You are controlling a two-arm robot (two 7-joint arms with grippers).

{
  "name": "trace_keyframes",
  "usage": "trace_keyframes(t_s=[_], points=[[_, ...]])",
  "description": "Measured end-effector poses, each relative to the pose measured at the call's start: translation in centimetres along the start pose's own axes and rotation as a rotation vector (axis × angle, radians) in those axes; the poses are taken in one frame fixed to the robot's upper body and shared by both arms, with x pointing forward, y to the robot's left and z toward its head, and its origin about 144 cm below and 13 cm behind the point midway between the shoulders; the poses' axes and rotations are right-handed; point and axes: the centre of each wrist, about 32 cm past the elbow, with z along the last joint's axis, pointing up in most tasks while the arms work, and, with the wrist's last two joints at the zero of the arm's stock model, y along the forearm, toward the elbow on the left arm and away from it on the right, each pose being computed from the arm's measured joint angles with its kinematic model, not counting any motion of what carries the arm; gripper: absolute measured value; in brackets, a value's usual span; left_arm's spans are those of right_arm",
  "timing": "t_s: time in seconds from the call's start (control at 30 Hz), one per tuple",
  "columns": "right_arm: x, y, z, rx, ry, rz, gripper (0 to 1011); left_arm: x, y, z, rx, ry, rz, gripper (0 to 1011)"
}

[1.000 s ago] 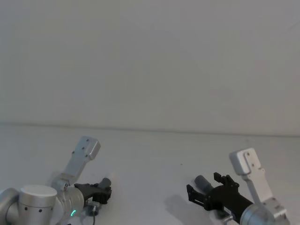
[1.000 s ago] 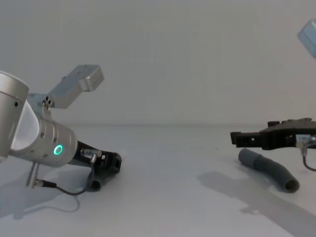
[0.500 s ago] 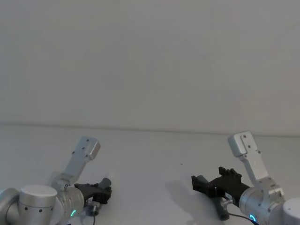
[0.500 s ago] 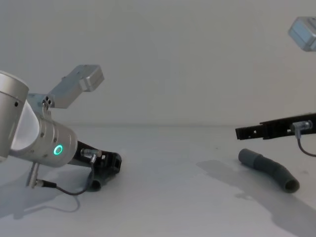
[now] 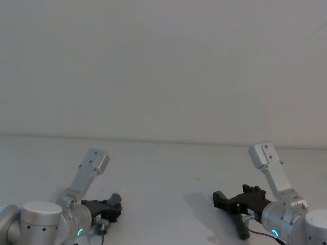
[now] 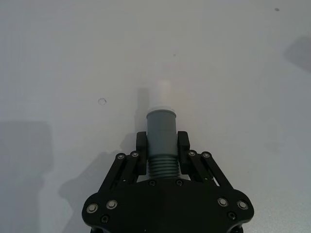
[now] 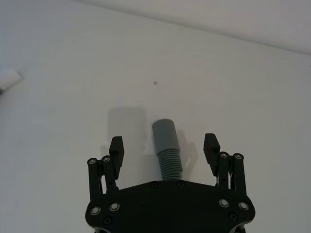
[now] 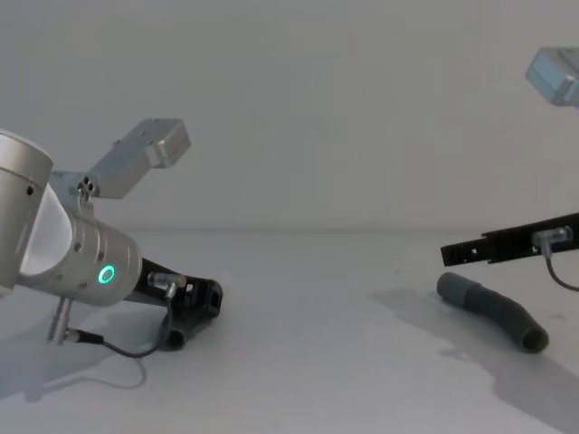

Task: Use both hands to pick up one end of the pipe from the table, align the ends, and insert them.

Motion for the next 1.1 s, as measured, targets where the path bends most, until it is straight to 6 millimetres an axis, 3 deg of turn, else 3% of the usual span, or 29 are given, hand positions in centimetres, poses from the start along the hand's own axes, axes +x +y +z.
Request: trace_keyframes(t_s=[1.1], points=[[1.2,0.8,-2.5,-0.091,-0.007,-0.003,1000,0.0,0.0,0.0,0.000,0.000,0.000,327]])
